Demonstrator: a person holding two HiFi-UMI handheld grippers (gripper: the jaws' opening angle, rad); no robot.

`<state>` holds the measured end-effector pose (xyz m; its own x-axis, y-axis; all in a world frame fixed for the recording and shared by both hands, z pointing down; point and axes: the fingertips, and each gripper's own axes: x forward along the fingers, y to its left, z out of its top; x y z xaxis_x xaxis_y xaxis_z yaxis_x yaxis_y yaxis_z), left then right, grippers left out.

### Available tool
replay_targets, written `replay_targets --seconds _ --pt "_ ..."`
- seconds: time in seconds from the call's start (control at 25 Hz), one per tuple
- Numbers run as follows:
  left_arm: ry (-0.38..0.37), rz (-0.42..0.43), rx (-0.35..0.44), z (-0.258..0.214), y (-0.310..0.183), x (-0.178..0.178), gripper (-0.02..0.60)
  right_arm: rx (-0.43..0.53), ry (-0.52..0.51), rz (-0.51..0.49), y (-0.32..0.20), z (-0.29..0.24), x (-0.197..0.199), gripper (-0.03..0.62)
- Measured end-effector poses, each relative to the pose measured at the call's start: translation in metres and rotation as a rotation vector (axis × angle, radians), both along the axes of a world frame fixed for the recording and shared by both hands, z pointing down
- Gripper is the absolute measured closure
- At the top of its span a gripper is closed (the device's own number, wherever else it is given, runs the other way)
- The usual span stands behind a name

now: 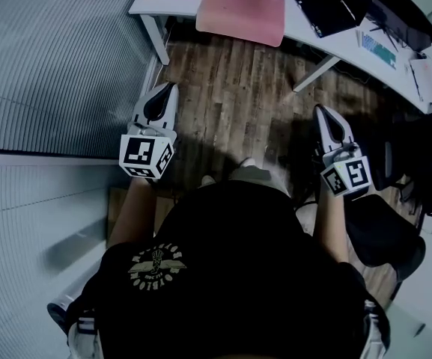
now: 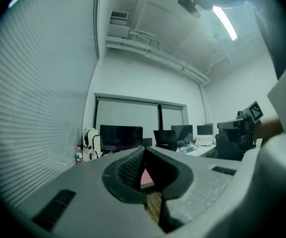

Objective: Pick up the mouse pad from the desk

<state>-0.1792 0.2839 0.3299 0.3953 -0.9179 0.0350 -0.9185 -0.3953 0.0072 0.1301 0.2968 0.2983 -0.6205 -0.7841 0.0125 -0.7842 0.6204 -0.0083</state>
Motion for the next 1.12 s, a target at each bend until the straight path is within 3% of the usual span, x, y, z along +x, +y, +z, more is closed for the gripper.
replay_targets --seconds 0.44,0.88,1.12 --pt "-0.022 -0.005 -0.016 0.01 -0.026 -0.012 0.575 -0.003 -0.05 0.015 -0.044 0.008 0.004 0.592" --pt "-0.031 -0.06 -0.062 0.023 -0.098 -0.023 0.575 -0.031 -0.042 -0.026 -0.125 0.021 -0.006 0.592" --pt "-0.04 -0.035 -0.074 0.026 -0.138 -0.013 0.575 -0.032 -0.056 -0.034 -0.165 0.024 -0.006 0.592"
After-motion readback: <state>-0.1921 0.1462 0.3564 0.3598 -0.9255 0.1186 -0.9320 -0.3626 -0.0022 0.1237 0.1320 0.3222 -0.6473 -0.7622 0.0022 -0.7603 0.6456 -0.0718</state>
